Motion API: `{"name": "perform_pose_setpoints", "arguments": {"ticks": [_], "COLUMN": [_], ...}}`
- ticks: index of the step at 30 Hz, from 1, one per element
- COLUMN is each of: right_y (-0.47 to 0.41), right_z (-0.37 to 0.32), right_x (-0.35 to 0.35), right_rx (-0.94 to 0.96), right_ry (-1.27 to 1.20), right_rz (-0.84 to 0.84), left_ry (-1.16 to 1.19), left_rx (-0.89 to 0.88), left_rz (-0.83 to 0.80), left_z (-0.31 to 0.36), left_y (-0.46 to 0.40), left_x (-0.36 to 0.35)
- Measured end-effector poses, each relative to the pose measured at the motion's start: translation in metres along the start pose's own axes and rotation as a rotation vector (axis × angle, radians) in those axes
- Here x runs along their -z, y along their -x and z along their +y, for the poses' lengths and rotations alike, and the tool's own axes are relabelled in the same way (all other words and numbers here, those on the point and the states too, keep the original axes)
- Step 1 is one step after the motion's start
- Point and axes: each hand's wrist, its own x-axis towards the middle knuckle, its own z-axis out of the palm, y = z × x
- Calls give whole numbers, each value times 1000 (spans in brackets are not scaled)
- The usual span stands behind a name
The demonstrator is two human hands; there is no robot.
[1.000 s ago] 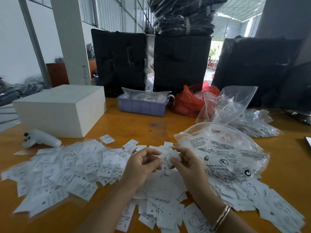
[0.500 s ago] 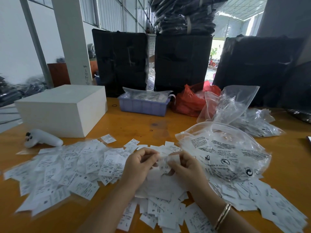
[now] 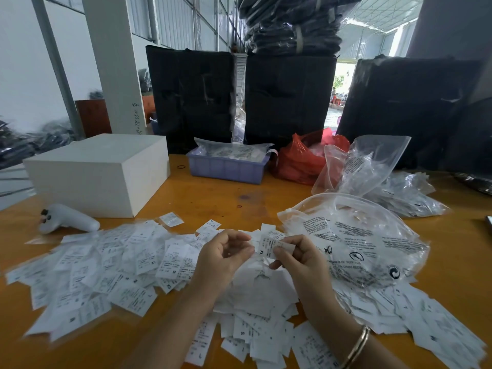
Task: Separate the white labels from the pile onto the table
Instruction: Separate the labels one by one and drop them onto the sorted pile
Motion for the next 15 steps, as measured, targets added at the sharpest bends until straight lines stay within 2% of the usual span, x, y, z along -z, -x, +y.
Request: {"name": "perform_pose_setpoints", "arguments": {"ticks": [8, 15], "right_y": [2, 1], "right_z": [1, 2], "right_x": [-4, -1], "right_rx": [48, 48], "right_ry": [102, 258], "right_rz": [-38, -172], "left_ry": [-13, -46], "left_rx": [-38, -38], "left_rz": [-24, -76], "left_z": [-3, -1], "left_y": [-1, -1], "left_x": [0, 3]}}
